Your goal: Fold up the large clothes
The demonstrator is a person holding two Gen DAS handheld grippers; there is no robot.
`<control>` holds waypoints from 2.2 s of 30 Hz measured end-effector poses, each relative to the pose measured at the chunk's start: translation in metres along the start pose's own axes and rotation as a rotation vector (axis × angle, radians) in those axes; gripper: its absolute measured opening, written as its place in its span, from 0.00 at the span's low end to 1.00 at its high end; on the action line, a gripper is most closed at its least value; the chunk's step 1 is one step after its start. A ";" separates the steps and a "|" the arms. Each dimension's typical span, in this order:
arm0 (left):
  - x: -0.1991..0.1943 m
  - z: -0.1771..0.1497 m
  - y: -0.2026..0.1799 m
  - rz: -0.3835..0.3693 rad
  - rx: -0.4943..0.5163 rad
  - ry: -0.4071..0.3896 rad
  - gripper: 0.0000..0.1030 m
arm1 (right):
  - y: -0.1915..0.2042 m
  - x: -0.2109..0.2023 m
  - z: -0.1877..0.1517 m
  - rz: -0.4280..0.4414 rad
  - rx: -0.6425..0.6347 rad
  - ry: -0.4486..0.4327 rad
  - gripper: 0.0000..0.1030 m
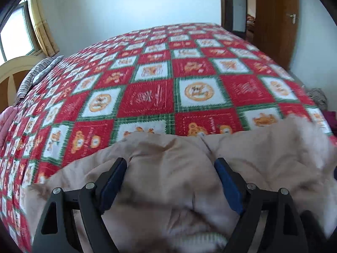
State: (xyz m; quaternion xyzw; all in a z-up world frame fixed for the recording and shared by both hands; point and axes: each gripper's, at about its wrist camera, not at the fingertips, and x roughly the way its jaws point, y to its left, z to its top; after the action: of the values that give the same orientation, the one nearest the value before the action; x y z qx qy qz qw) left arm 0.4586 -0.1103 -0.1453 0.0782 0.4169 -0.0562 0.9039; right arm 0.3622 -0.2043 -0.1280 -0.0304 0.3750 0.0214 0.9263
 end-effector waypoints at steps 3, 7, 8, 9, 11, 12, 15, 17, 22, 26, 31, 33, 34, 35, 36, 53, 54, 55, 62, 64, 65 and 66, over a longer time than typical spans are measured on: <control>-0.051 -0.006 0.011 -0.071 0.023 -0.069 0.83 | -0.014 -0.062 -0.014 -0.004 -0.013 -0.075 0.74; -0.125 -0.037 0.035 -0.167 0.075 -0.149 0.83 | -0.038 -0.129 -0.046 0.024 0.040 -0.127 0.75; -0.140 -0.047 0.041 -0.187 0.084 -0.161 0.83 | -0.044 -0.146 -0.056 0.039 0.060 -0.134 0.75; -0.155 -0.058 0.047 -0.205 0.091 -0.175 0.83 | -0.052 -0.164 -0.067 0.050 0.082 -0.142 0.75; -0.185 -0.086 0.061 -0.265 0.107 -0.209 0.83 | -0.067 -0.198 -0.090 0.059 0.131 -0.165 0.76; -0.201 -0.102 0.069 -0.291 0.109 -0.224 0.83 | -0.073 -0.211 -0.098 0.066 0.153 -0.177 0.77; -0.227 -0.140 0.088 -0.319 0.092 -0.227 0.83 | -0.090 -0.249 -0.126 0.090 0.232 -0.212 0.83; -0.234 -0.160 0.098 -0.328 0.081 -0.209 0.83 | -0.097 -0.264 -0.140 0.104 0.276 -0.217 0.87; -0.242 -0.212 0.121 -0.318 0.056 -0.146 0.83 | -0.097 -0.278 -0.177 0.077 0.313 -0.171 0.87; -0.254 -0.257 0.143 -0.360 0.023 -0.097 0.83 | -0.092 -0.284 -0.205 0.095 0.306 -0.107 0.87; -0.276 -0.308 0.179 -0.364 0.009 -0.078 0.83 | -0.083 -0.295 -0.242 0.102 0.261 -0.048 0.87; -0.282 -0.322 0.194 -0.368 -0.013 -0.074 0.83 | -0.083 -0.293 -0.258 0.100 0.264 -0.015 0.87; -0.284 -0.327 0.201 -0.376 -0.029 -0.071 0.83 | -0.082 -0.291 -0.266 0.101 0.270 0.001 0.87; -0.286 -0.333 0.210 -0.387 -0.049 -0.067 0.83 | -0.083 -0.288 -0.274 0.101 0.273 0.018 0.87; -0.287 -0.339 0.217 -0.400 -0.068 -0.062 0.83 | -0.082 -0.285 -0.281 0.097 0.274 0.028 0.87; -0.232 -0.398 0.208 -0.448 -0.179 0.109 0.83 | -0.063 -0.259 -0.317 0.151 0.264 0.107 0.87; -0.233 -0.399 0.206 -0.472 -0.181 0.102 0.83 | -0.066 -0.258 -0.318 0.140 0.287 0.102 0.87; -0.234 -0.400 0.204 -0.523 -0.183 0.105 0.83 | -0.068 -0.257 -0.319 0.138 0.309 0.096 0.87; -0.245 -0.405 0.190 -0.678 -0.141 0.075 0.55 | -0.063 -0.259 -0.322 0.128 0.297 0.076 0.79; -0.253 -0.402 0.189 -0.703 -0.128 0.042 0.46 | -0.063 -0.264 -0.320 0.132 0.285 0.061 0.64; -0.257 -0.402 0.189 -0.707 -0.115 0.024 0.45 | -0.066 -0.268 -0.319 0.178 0.301 0.052 0.43; -0.260 -0.401 0.188 -0.703 -0.102 0.009 0.44 | -0.068 -0.270 -0.318 0.218 0.324 0.046 0.37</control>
State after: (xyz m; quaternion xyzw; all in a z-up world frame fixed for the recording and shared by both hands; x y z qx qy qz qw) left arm 0.0234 0.1593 -0.1859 -0.1152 0.4243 -0.3427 0.8302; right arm -0.0481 -0.2997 -0.1652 0.1591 0.3959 0.0602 0.9024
